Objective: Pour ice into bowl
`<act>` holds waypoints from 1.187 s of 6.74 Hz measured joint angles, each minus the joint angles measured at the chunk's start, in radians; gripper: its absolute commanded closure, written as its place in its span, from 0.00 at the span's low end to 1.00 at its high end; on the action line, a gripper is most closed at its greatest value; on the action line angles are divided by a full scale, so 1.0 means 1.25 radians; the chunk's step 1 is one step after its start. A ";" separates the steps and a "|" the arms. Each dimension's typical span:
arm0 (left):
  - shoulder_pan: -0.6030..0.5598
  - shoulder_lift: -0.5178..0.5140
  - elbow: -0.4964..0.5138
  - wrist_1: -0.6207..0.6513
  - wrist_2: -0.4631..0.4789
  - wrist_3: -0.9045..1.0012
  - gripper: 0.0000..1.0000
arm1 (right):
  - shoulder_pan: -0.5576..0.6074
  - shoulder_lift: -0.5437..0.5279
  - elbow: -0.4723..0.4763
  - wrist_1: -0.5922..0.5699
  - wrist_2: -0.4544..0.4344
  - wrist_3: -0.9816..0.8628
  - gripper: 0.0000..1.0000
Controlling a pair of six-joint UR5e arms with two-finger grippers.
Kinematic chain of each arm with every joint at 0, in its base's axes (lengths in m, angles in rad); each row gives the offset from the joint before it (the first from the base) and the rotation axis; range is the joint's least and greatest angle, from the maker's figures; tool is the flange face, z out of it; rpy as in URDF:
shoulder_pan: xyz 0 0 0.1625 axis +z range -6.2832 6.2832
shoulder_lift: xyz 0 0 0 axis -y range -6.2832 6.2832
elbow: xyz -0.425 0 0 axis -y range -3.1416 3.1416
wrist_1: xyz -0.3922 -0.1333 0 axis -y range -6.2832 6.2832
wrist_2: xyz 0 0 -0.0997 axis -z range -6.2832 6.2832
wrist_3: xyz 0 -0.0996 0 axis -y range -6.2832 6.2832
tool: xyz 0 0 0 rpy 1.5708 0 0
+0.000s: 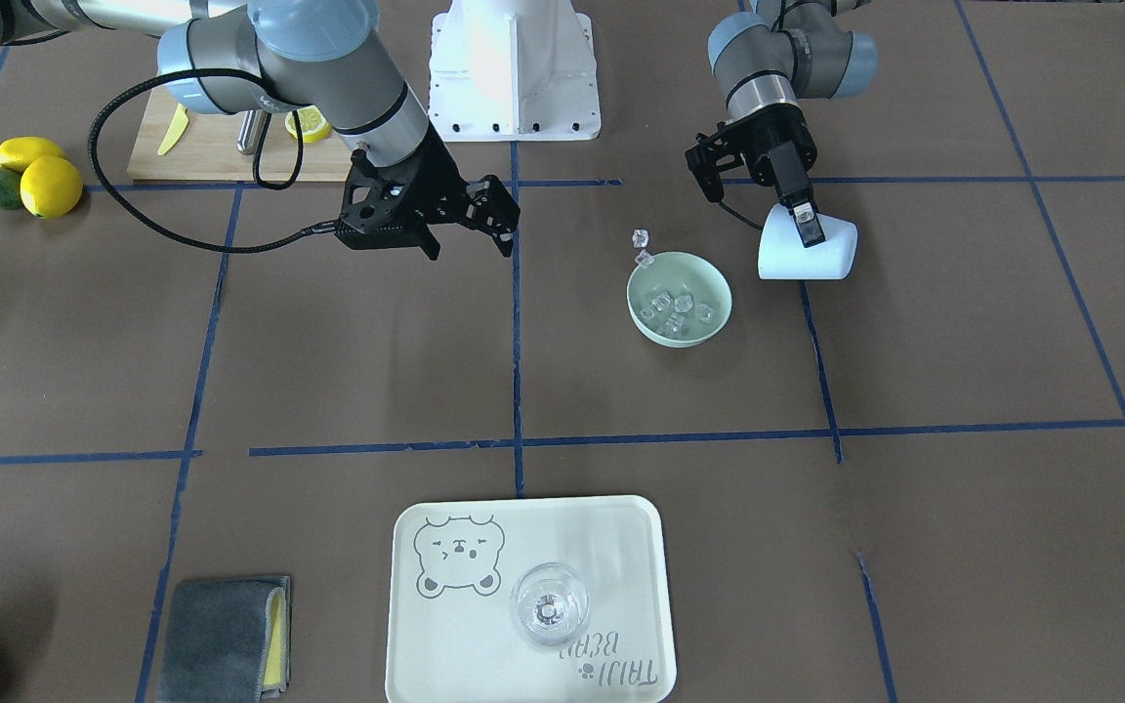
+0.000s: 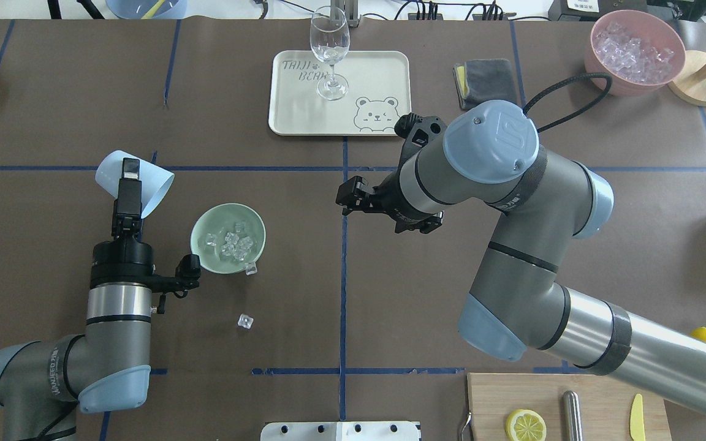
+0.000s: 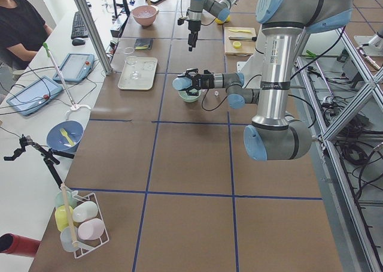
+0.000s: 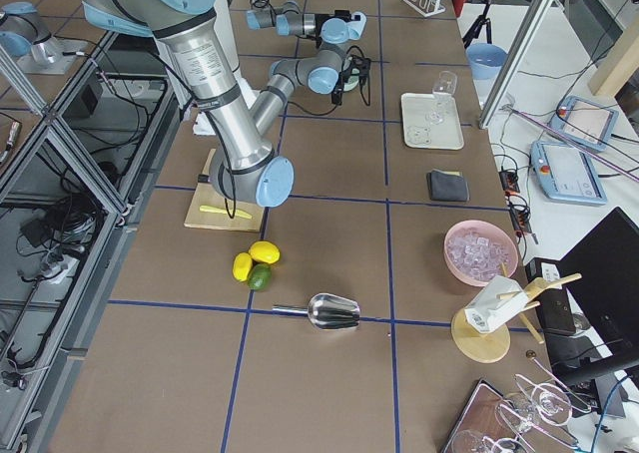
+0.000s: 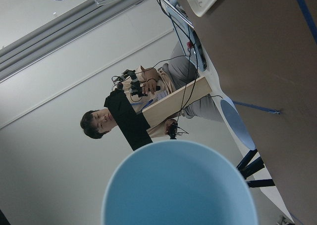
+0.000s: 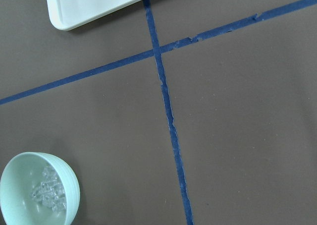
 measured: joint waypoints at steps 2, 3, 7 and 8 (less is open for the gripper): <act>0.000 -0.001 -0.003 -0.004 -0.001 0.000 1.00 | 0.000 0.000 0.000 0.001 0.000 -0.001 0.00; 0.000 0.000 -0.004 -0.013 -0.001 0.000 1.00 | 0.000 0.000 0.000 0.001 0.000 -0.001 0.00; 0.000 0.000 -0.016 -0.149 -0.076 0.002 1.00 | 0.000 0.000 0.001 0.000 0.000 0.002 0.00; -0.001 0.001 -0.039 -0.159 -0.134 0.002 1.00 | 0.000 0.000 0.001 0.000 0.000 0.002 0.00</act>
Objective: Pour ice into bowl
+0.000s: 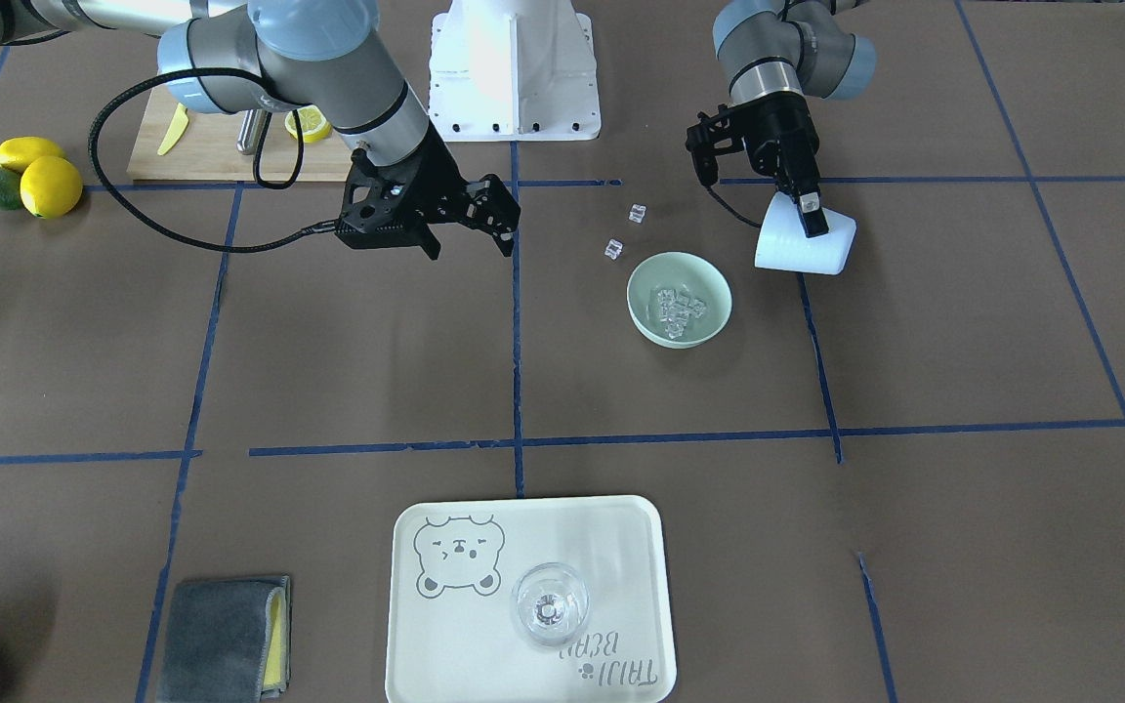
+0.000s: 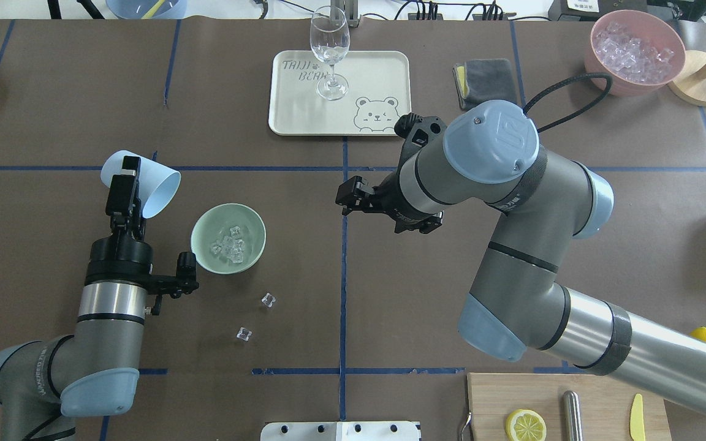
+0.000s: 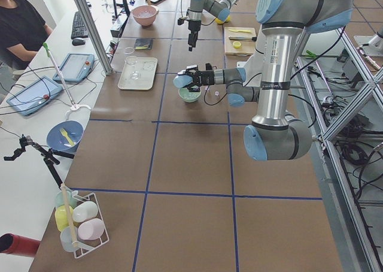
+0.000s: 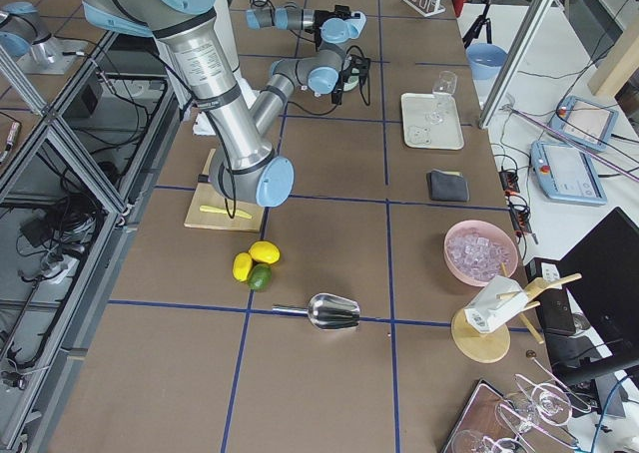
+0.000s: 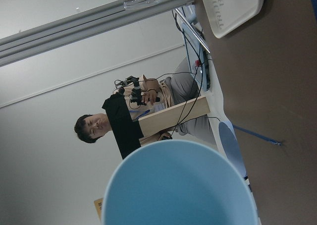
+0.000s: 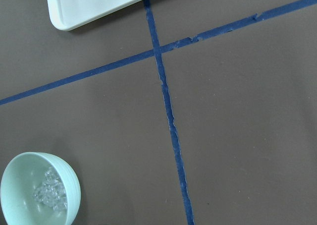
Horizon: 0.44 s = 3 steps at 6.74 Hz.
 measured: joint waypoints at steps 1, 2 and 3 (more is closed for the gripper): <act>-0.002 0.002 -0.029 -0.003 -0.065 0.000 1.00 | -0.001 0.000 0.000 0.000 0.000 0.000 0.00; -0.005 0.004 -0.057 -0.005 -0.128 -0.003 1.00 | -0.001 0.001 0.000 0.000 0.000 0.000 0.00; -0.010 0.008 -0.077 -0.006 -0.179 -0.012 1.00 | -0.001 0.001 0.000 0.000 0.000 -0.001 0.00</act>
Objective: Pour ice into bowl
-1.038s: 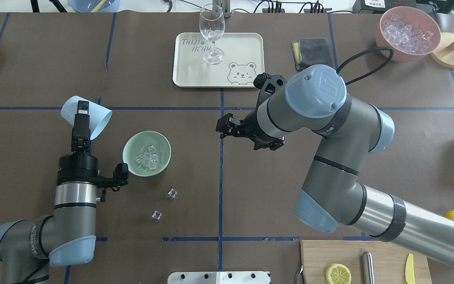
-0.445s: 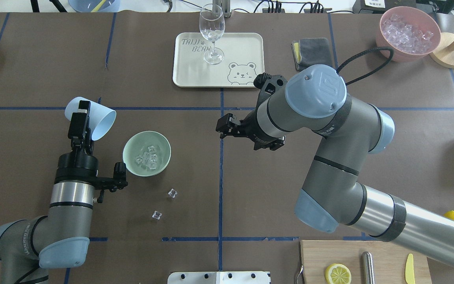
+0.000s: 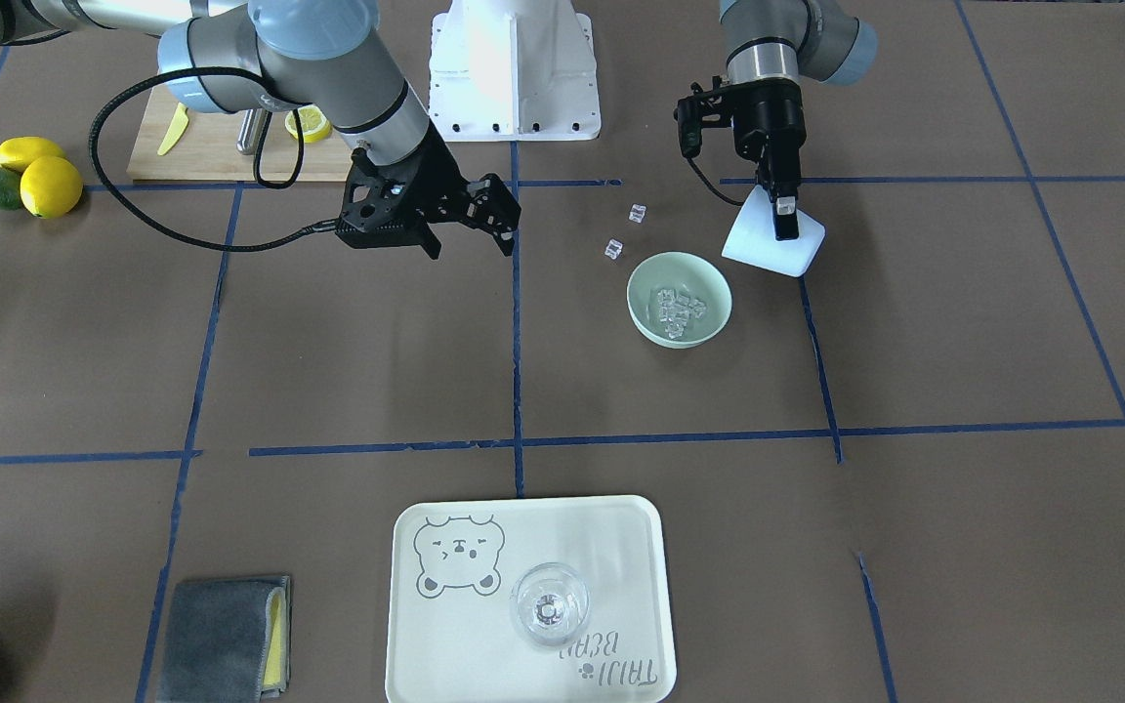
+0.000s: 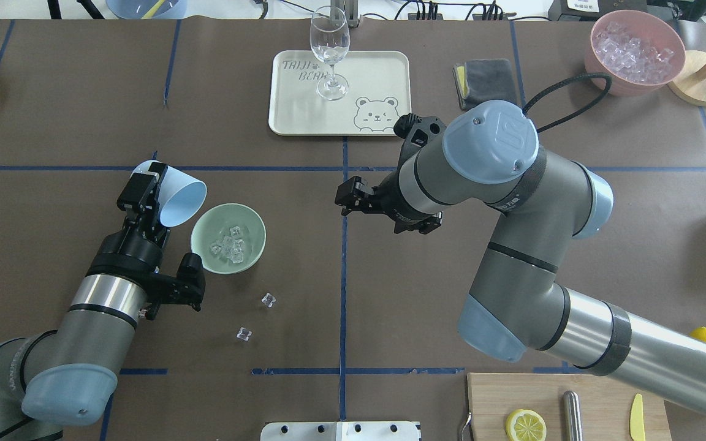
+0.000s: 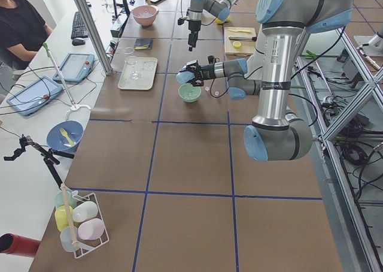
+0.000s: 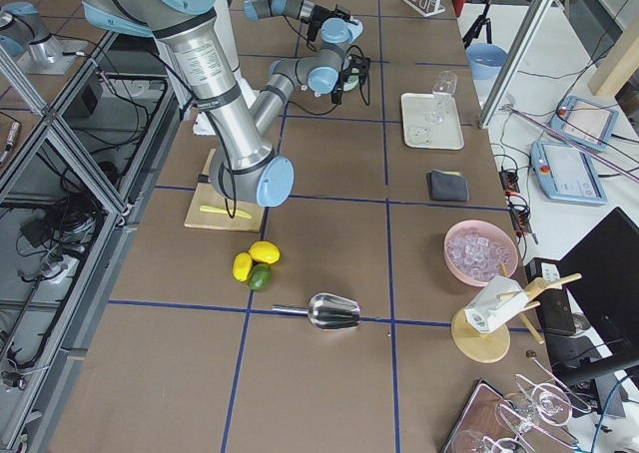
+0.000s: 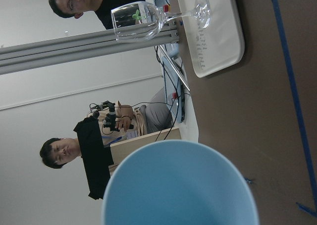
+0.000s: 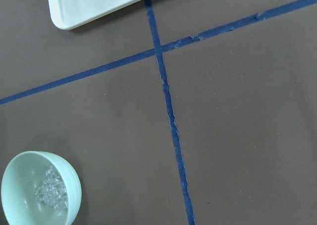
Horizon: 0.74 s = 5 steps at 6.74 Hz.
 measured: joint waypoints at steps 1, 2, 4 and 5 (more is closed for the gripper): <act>-0.004 0.006 -0.015 -0.001 -0.047 -0.050 1.00 | 0.000 0.000 0.000 0.000 -0.002 0.000 0.00; -0.006 0.020 -0.024 -0.002 -0.088 -0.144 1.00 | 0.000 0.001 0.000 0.000 -0.003 0.000 0.00; -0.013 0.086 -0.058 -0.002 -0.168 -0.421 1.00 | -0.001 0.001 0.001 0.000 -0.006 0.000 0.00; -0.018 0.129 -0.083 -0.002 -0.196 -0.554 1.00 | -0.001 0.001 0.001 0.000 -0.007 0.001 0.00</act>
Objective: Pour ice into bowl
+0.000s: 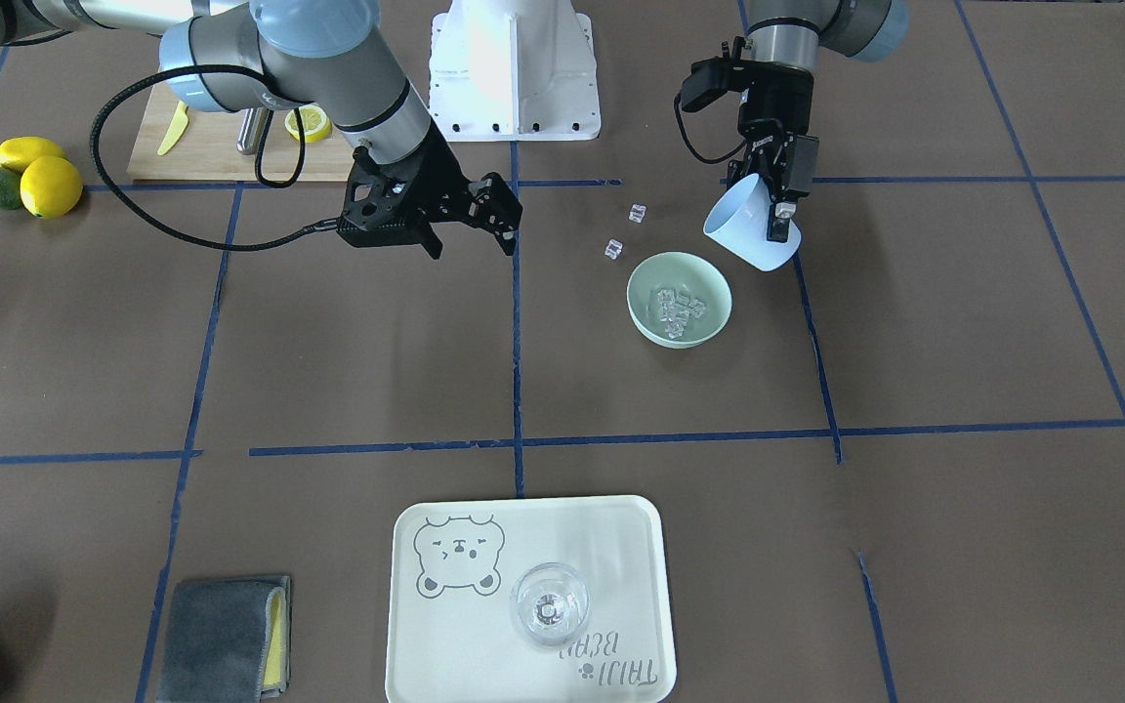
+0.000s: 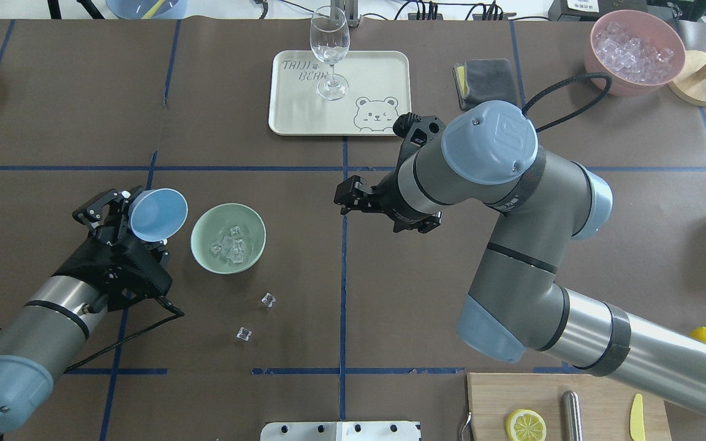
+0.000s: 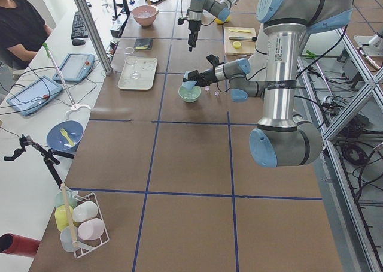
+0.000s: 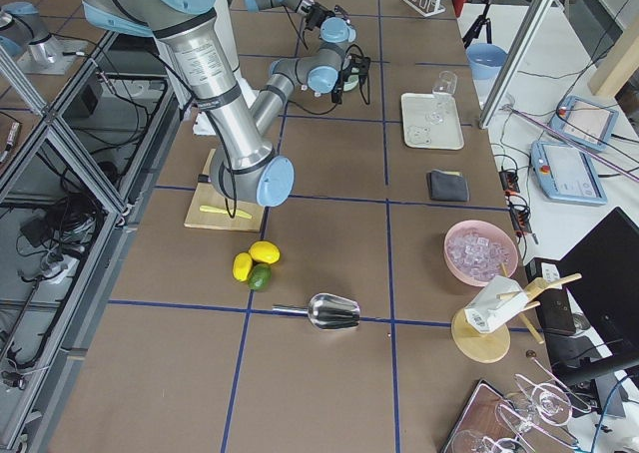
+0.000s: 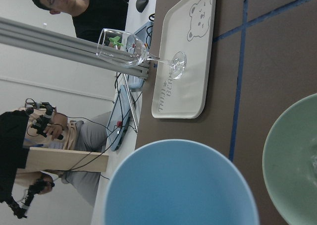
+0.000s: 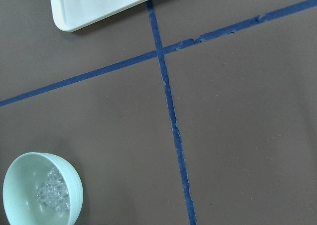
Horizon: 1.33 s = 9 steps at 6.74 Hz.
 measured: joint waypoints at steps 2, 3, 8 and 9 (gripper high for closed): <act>-0.007 0.102 -0.016 -0.004 -0.017 -0.219 1.00 | -0.001 0.000 0.000 -0.001 -0.005 0.000 0.00; -0.011 0.160 -0.013 -0.031 -0.019 -0.295 1.00 | -0.002 0.002 -0.001 -0.001 -0.012 0.000 0.00; -0.054 0.283 0.190 -0.410 -0.005 -0.585 1.00 | -0.025 0.031 -0.008 -0.003 -0.025 0.005 0.00; -0.057 0.282 0.210 -0.418 0.016 -0.686 1.00 | -0.030 0.032 -0.009 -0.003 -0.029 0.005 0.00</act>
